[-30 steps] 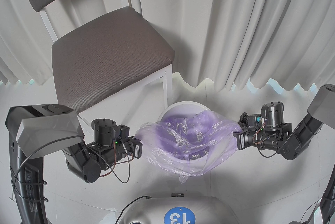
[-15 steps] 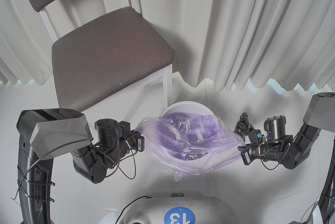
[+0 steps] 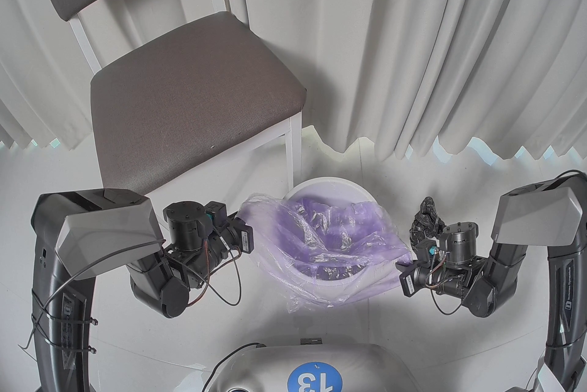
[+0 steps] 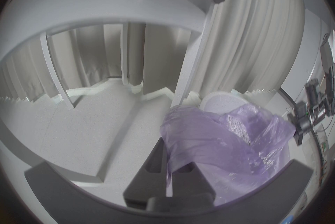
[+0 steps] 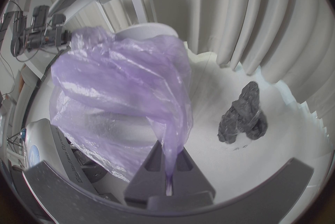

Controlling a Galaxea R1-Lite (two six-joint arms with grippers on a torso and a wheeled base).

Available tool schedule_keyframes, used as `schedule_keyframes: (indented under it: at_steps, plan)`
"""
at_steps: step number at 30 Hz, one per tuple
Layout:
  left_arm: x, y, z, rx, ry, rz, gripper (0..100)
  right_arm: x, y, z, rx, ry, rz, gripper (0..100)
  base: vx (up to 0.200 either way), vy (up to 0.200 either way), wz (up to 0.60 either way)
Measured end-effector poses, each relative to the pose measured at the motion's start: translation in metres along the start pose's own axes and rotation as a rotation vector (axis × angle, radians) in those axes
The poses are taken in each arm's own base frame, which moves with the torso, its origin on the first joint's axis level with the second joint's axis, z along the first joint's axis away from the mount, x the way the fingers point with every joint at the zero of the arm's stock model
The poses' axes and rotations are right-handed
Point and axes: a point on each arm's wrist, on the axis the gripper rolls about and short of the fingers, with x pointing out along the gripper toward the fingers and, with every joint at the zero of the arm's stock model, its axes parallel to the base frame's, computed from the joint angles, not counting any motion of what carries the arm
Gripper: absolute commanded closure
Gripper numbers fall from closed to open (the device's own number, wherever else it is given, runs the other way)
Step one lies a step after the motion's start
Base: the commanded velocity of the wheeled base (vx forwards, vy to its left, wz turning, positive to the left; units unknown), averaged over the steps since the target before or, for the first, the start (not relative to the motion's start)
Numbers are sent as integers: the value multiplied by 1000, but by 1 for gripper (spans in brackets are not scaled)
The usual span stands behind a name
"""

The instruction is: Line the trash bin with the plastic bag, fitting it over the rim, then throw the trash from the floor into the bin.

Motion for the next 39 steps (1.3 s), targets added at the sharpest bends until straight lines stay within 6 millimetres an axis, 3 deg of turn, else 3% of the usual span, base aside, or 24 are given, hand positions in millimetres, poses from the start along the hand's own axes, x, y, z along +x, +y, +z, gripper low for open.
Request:
schedule_keyframes:
  at_steps: [14,15,28,37,39]
  plan:
    - [5,-6,6,-45,-82,-16,100,16,-2,10,105,-93,-8,100,0,0,0]
    - [6,-6,6,-45,-90,-14,100,17,-2,11,103,-110,-10,0,0,0,0]
    - [9,-8,0,-44,-95,-8,100,7,-6,-1,84,-58,-3,0,0,0,0]
    - [9,-9,-3,-42,-99,-13,100,-24,-6,8,68,-2,48,0,0,0,0]
    - [9,-9,-6,-41,-89,-12,100,-40,-6,12,55,45,75,0,0,0,0]
